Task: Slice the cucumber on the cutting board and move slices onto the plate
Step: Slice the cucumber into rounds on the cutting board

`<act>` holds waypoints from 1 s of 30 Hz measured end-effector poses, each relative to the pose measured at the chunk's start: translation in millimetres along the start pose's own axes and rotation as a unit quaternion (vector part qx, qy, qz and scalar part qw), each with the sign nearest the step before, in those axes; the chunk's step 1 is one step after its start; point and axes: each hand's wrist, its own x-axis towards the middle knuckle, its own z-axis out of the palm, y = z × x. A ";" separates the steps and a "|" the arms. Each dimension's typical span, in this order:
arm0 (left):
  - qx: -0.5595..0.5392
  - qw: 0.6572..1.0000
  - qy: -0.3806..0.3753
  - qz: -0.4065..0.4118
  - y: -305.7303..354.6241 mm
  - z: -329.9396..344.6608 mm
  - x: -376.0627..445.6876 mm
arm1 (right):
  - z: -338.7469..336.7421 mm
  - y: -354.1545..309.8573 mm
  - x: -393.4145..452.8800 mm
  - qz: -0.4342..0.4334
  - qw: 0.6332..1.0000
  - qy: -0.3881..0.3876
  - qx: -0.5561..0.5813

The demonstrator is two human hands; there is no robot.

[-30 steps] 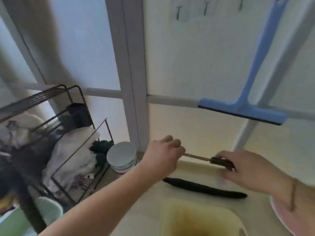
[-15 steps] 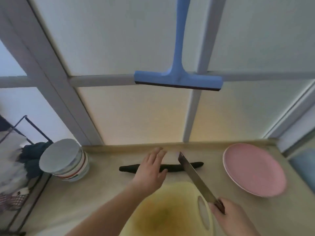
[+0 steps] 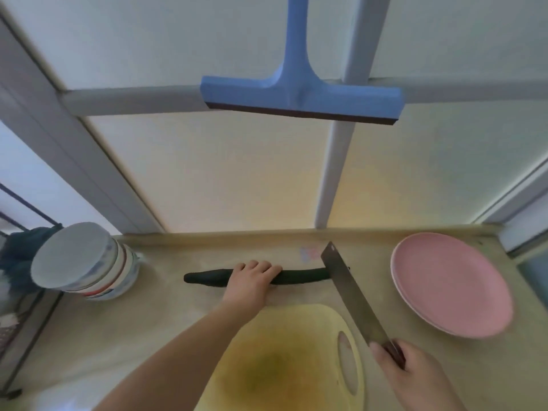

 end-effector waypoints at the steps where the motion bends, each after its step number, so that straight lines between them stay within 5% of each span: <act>1: -0.017 1.000 0.018 0.004 -2.2 -4.0 -10.1 | -3.7 0.2 -0.9 -0.004 1.000 0.013 0.014; 6: -0.050 0.989 0.134 0.044 -20.4 9.5 -103.5 | -11.2 -1.0 -4.1 -0.021 0.998 0.021 0.062; 12: -0.012 0.992 0.124 0.022 -42.1 51.4 -199.3 | 14.0 -1.9 -9.9 -0.017 0.997 -0.008 0.068; 25: -0.018 0.997 0.063 0.040 20.5 39.5 -157.5 | 33.7 15.2 -32.4 0.011 0.999 -0.020 0.049; 30: -0.040 0.994 0.095 0.030 24.3 51.5 -134.3 | 46.2 32.2 -39.4 0.047 0.998 0.000 0.045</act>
